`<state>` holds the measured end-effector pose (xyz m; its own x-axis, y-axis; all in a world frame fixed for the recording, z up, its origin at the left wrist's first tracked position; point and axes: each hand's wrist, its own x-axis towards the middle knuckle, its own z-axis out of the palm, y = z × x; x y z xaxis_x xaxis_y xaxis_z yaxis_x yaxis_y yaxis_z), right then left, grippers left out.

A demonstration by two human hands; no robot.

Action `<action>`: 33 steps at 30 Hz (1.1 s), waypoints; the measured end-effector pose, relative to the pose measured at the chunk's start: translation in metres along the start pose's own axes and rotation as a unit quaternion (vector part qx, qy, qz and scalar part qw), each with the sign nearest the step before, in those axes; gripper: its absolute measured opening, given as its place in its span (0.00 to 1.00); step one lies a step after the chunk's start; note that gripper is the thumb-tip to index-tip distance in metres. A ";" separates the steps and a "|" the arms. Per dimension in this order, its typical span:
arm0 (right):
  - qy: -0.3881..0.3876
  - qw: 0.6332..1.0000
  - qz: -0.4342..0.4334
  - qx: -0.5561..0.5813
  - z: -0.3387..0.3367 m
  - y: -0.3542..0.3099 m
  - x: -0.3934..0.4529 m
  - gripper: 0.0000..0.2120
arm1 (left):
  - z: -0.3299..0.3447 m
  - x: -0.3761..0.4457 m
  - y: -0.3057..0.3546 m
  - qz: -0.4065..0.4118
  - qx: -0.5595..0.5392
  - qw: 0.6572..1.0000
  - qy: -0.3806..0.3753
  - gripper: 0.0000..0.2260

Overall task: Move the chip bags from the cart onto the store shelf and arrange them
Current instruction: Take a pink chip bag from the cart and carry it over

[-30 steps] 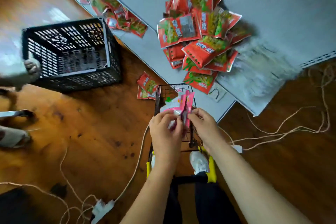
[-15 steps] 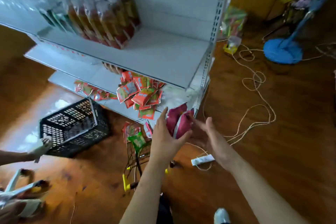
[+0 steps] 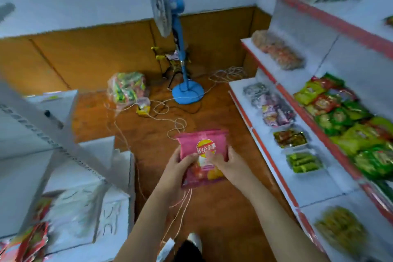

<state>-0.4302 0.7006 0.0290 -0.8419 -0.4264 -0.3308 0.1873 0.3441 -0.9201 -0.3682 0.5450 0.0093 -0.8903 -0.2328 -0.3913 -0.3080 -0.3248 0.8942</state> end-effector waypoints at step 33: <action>0.422 0.885 0.128 0.148 -0.477 0.026 0.525 0.10 | 0.435 0.705 0.106 0.028 0.382 0.871 -0.307 0.18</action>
<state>-1.1085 0.8848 -0.0685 -0.8074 0.4541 -0.3766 0.4461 0.0522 -0.8934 -1.1744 0.7451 -0.0777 -0.8504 0.3821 -0.3616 -0.1828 0.4300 0.8842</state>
